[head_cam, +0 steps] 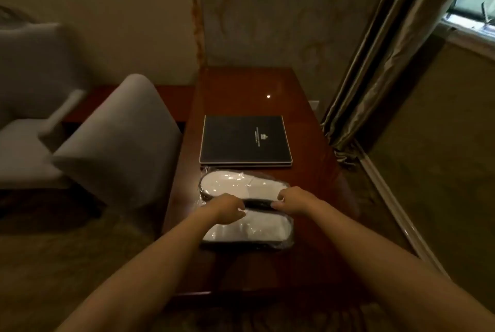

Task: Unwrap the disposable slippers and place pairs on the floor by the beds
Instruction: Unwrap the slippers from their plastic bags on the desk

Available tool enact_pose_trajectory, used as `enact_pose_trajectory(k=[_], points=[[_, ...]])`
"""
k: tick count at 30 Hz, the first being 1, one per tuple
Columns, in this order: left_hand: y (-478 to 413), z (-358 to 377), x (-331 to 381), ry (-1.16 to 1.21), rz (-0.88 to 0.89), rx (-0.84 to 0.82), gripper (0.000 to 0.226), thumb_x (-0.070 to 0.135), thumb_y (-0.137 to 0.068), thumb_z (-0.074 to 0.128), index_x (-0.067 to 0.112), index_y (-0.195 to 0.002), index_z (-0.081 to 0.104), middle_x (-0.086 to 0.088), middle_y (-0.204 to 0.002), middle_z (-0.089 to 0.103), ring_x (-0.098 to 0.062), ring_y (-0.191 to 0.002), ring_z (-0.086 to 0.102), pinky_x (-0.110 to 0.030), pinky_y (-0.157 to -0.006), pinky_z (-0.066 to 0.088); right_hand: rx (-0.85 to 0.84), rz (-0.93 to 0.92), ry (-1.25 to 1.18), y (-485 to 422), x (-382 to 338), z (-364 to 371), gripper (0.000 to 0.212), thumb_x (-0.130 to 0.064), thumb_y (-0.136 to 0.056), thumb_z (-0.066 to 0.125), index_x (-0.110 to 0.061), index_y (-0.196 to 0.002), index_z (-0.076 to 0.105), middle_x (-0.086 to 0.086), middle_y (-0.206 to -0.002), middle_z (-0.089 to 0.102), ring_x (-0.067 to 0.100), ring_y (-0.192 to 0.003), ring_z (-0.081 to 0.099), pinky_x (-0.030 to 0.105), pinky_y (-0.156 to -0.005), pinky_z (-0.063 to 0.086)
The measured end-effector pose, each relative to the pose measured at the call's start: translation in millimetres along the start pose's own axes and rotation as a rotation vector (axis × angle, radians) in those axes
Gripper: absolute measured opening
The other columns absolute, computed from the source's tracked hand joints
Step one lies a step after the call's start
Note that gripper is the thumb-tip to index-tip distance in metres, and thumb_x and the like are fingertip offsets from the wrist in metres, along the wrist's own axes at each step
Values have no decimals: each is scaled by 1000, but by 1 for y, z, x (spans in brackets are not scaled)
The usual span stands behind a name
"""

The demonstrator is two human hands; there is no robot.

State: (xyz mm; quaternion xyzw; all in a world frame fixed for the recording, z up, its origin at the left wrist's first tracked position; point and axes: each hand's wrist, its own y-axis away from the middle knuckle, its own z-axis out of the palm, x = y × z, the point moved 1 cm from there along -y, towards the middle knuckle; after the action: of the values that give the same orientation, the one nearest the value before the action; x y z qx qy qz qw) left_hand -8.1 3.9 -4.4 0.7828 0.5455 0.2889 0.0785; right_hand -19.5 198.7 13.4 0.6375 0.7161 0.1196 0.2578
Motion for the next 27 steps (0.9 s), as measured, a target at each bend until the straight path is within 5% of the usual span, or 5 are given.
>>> enact_pose_trajectory(k=[3, 9, 16, 27], points=[[1, 19, -3, -3, -21, -18, 41, 31, -90, 53, 19, -129, 53, -4, -133, 57, -22, -119, 54, -34, -99, 43, -18, 61, 57, 2, -1, 22, 42, -42, -91, 49, -9, -114, 60, 11, -113, 63, 24, -96, 59, 32, -76, 47], [-4, 46, -1, -106, 28, 79, 56, 31, -87, 56, 21, -139, 38, -10, -139, 44, -27, -131, 37, -39, -102, 39, 250, 228, 5, 13, -1, 65, 35, -28, -93, 46, -10, -122, 50, 12, -128, 51, 28, -118, 44, 37, -92, 43], [-14, 60, 6, -230, 117, 149, 70, 43, -79, 64, 21, -138, 35, -10, -135, 36, -27, -123, 35, -39, -96, 43, 429, 176, -121, 14, 7, 103, 43, -23, -93, 49, -15, -134, 44, 6, -132, 46, 21, -118, 41, 32, -96, 41], [-40, 82, 9, -322, 153, 25, 89, 52, -81, 59, 25, -148, 8, -9, -160, 2, -29, -146, 0, -50, -115, 13, 580, 69, -492, 6, 28, 125, 30, -20, -92, 53, -13, -121, 60, 3, -115, 50, 9, -101, 37, 17, -85, 34]])
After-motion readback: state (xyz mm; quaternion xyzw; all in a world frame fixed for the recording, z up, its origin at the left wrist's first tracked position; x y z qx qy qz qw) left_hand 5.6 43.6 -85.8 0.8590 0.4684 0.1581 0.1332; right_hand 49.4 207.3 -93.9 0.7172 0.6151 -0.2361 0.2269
